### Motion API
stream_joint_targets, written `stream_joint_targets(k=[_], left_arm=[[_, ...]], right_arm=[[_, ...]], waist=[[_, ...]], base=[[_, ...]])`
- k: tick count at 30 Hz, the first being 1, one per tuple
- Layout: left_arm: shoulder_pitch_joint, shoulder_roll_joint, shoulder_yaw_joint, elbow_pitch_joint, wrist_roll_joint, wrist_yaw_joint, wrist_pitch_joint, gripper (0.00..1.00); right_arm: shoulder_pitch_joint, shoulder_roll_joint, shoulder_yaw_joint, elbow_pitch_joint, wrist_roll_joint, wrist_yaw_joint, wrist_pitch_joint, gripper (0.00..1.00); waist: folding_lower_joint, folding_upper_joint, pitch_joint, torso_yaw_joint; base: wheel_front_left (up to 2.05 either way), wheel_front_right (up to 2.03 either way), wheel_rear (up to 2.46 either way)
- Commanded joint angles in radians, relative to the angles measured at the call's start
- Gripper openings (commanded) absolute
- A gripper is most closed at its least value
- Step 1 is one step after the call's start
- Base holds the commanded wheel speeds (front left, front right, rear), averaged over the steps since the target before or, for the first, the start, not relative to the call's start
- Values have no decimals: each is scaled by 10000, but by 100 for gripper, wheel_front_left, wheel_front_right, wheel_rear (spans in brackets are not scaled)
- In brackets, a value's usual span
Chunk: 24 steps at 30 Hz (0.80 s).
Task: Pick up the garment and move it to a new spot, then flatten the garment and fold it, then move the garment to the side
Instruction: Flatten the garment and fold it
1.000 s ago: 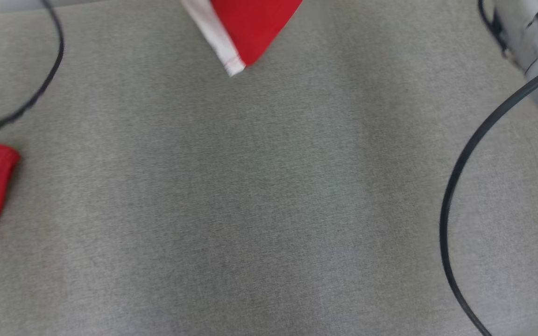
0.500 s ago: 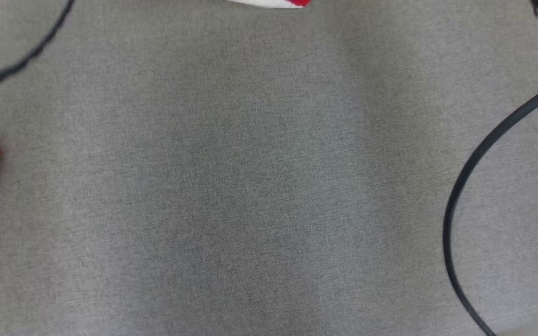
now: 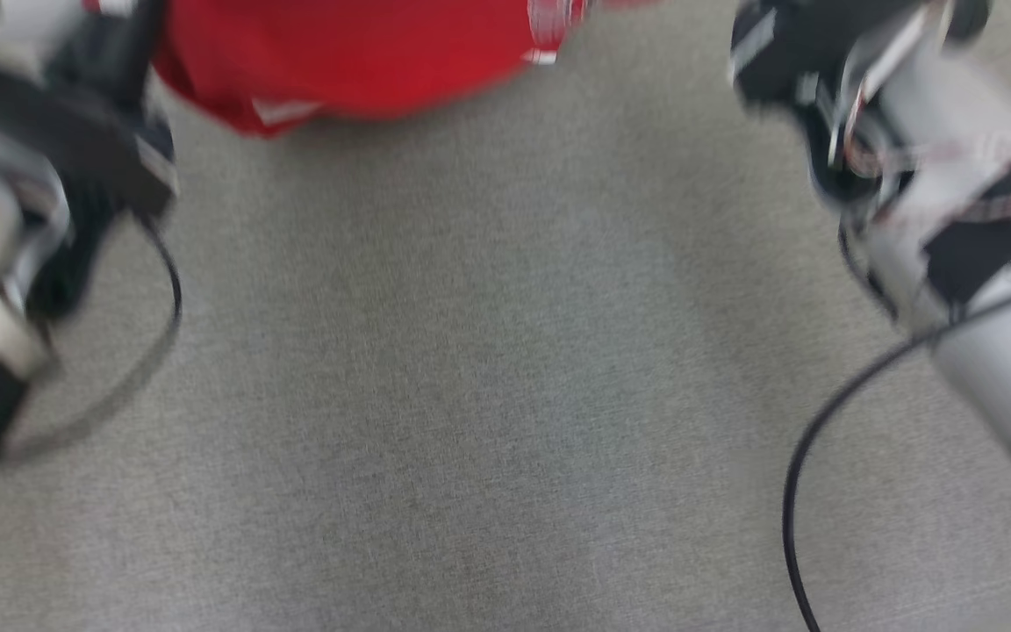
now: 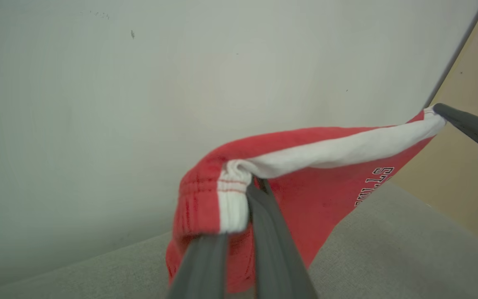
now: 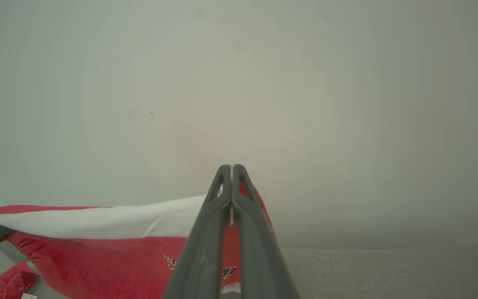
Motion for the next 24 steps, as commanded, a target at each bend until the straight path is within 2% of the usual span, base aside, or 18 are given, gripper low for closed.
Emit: stream_joint_targets(k=[1,7,11,14,16,24], left_arm=[[892,294,55,-503,-266,230,-188,0],[3619,898,188,-2616,-575,1191,-642,0],[5241,984,315,-3867,-493,1796,-764,0],[6392,852,359,-4513,-318,2090,-804,0],[7070,682,435,-4786,-125,2148,-813,0],[9254,65,544,-5046,602,1757,-806,0]], right_arm=[[751,-249,-232,-570,-11,7,-23,0],[3386,-762,-1260,-2199,-587,7,-28,0],[5048,-995,-1912,-3070,-1032,7,-28,0],[6185,-1155,-2386,-3608,-1401,7,-29,0],[6934,-1194,-2706,-3944,-1584,7,-29,0],[9622,-1555,-3324,-5014,-1783,7,169,0]], waist=[[1,-1,-631,-88],[1,-1,-1292,-102],[1,-1,-1601,-19],[1,-1,-1772,80],[1,-1,-1886,166],[1,-1,-2555,552]], base=[[0,0,0],[0,0,0],[0,0,0],[0,0,0],[0,0,0],[0,0,0]])
